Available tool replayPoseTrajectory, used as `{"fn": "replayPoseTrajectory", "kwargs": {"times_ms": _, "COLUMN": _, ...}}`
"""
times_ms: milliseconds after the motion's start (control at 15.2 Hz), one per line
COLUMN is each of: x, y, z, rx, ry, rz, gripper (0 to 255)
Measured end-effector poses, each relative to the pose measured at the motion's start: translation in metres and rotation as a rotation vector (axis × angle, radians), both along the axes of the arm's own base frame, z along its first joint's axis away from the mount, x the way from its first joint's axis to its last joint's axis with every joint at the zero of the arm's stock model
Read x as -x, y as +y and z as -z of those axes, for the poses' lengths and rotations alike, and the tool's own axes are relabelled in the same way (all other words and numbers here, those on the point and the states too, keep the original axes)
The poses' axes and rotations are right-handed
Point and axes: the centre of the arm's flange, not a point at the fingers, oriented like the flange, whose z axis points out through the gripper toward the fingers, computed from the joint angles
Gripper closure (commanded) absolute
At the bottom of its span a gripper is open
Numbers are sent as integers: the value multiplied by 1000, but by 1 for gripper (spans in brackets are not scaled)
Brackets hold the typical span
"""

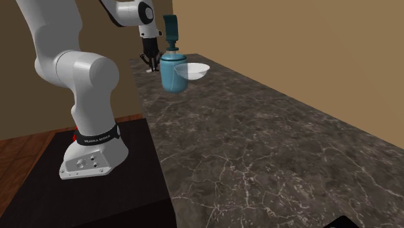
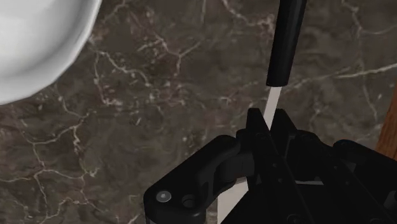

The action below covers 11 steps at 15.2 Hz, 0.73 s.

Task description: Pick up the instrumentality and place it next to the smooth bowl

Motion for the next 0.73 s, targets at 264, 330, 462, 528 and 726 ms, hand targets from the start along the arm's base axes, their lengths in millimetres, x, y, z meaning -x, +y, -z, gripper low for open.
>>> {"fn": "replayPoseTrajectory", "kwargs": {"times_ms": 264, "x": 0, "y": -1, "z": 15, "rx": 0, "ry": 0, "rz": 0, "gripper": 255}}
{"fn": "replayPoseTrajectory", "kwargs": {"times_ms": 330, "x": 0, "y": 0, "z": 16, "rx": 0, "ry": 0, "rz": 0, "gripper": 255}}
{"fn": "replayPoseTrajectory", "kwargs": {"times_ms": 462, "x": 0, "y": 0, "z": 17, "rx": 0, "ry": 0, "rz": 0, "gripper": 255}}
{"fn": "replayPoseTrajectory", "kwargs": {"times_ms": 528, "x": 0, "y": 0, "z": 17, "rx": 0, "ry": 0, "rz": 0, "gripper": 255}}
{"fn": "replayPoseTrajectory", "kwargs": {"times_ms": 726, "x": 0, "y": 0, "z": 17, "rx": 0, "ry": 0, "rz": 0, "gripper": 0}}
